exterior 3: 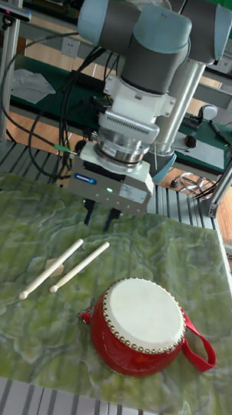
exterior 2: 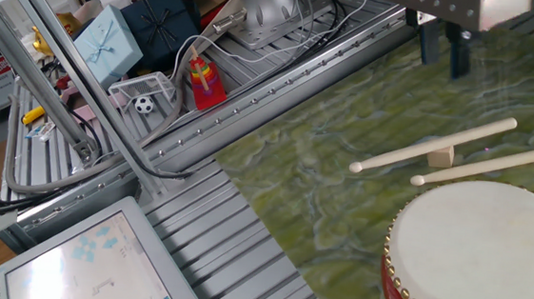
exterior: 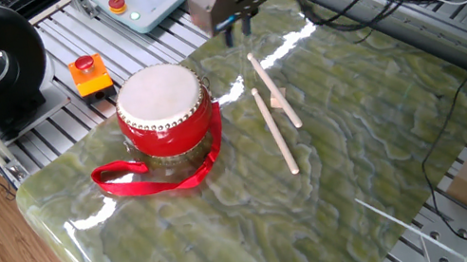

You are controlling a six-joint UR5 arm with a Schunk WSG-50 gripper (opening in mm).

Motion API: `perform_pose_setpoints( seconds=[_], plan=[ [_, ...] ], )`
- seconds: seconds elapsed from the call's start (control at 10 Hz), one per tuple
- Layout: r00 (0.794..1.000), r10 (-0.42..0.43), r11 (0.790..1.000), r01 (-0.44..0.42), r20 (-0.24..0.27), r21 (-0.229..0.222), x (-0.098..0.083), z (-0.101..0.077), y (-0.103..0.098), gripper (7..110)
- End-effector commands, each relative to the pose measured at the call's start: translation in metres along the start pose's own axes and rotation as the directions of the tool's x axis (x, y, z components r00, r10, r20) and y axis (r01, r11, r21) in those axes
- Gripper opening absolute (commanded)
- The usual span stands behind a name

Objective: Play the drum

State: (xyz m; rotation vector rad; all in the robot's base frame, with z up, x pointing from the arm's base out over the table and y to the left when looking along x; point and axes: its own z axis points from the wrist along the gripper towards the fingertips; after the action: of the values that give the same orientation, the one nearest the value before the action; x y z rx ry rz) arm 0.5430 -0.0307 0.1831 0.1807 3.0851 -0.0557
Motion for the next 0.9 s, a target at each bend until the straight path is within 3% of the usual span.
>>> perform_pose_setpoints(
  seconds=[0.0,0.1,0.3,0.6,0.8],
  plan=[
    [0.999,0.034,0.997,-0.032,-0.035,0.066,0.016,0.002,-0.041,7],
    [0.998,0.054,0.998,-0.054,-0.033,0.024,0.018,0.002,-0.040,7],
    [0.997,0.078,0.997,-0.078,-0.030,-0.002,0.021,-0.002,-0.042,7],
    [0.993,0.114,0.993,-0.115,-0.021,-0.014,0.028,0.003,-0.053,7],
    [0.992,0.123,0.992,-0.123,-0.007,-0.033,0.022,0.002,-0.047,7]
  ],
)
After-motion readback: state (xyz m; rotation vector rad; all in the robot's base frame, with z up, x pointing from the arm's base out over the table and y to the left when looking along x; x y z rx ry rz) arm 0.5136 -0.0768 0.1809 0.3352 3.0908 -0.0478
